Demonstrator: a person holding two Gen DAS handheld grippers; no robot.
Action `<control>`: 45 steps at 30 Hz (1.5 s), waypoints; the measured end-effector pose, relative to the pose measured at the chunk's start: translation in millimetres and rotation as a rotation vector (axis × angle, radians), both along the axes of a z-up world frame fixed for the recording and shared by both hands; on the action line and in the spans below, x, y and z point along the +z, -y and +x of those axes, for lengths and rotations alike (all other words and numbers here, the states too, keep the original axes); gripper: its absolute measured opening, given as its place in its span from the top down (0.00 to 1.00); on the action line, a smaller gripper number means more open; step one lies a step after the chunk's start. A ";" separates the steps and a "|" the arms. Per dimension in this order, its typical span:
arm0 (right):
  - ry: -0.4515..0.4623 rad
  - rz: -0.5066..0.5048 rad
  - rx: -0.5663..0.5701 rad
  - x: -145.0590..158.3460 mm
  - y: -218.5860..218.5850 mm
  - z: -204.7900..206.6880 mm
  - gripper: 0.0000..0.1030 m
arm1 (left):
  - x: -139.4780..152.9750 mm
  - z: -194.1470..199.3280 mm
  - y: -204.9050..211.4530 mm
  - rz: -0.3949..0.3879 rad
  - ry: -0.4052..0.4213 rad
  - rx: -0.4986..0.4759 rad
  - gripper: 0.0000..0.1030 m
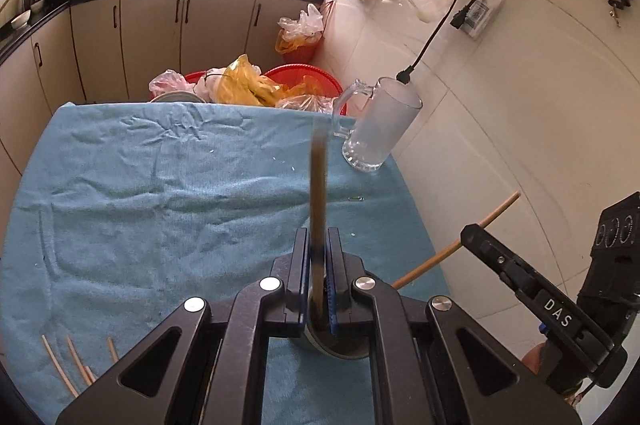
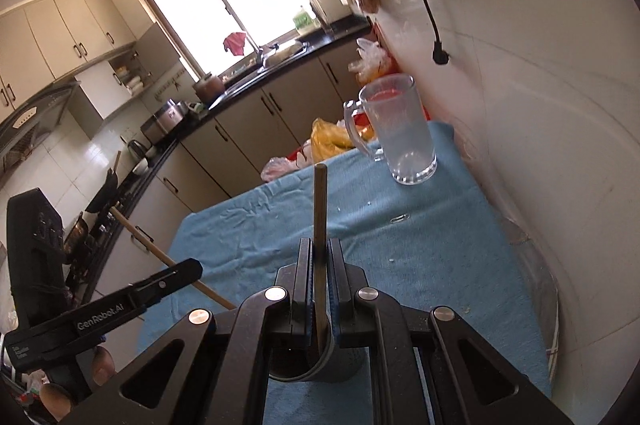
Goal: Organize utensils
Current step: 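Lower the chopstick into the holder and open the left tool while the right tool releases its own, then move the left tool back over the chopsticks while the right tool returns beside it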
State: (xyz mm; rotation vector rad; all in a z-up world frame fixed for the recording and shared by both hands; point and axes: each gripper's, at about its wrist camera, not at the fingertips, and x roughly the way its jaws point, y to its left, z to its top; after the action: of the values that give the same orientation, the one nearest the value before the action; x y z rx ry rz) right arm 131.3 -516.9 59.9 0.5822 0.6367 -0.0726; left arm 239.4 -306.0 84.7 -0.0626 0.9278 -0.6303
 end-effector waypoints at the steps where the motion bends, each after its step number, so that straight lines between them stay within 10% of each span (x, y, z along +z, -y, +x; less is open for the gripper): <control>1: 0.001 0.004 0.000 -1.3 0.8 0.5 0.92 | 0.1 -0.2 -0.2 -0.002 0.002 -0.002 0.93; 6: 0.016 -0.007 -0.011 1.7 2.1 -3.9 0.88 | 3.5 -2.7 -4.0 -0.014 0.015 0.001 0.75; 20: 0.112 -0.032 -0.025 17.9 -27.6 -74.5 0.75 | 18.6 -62.2 -74.5 -0.076 0.079 0.068 0.70; 45: -0.104 0.022 0.354 -75.1 -204.9 -27.1 0.75 | -75.1 -165.7 -282.8 -0.006 -0.071 0.386 0.68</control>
State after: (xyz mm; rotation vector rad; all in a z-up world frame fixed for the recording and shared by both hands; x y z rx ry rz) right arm 104.2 -312.0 -15.2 0.4817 0.8346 0.2372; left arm 73.6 -23.2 9.6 -0.2642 0.9502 -0.2737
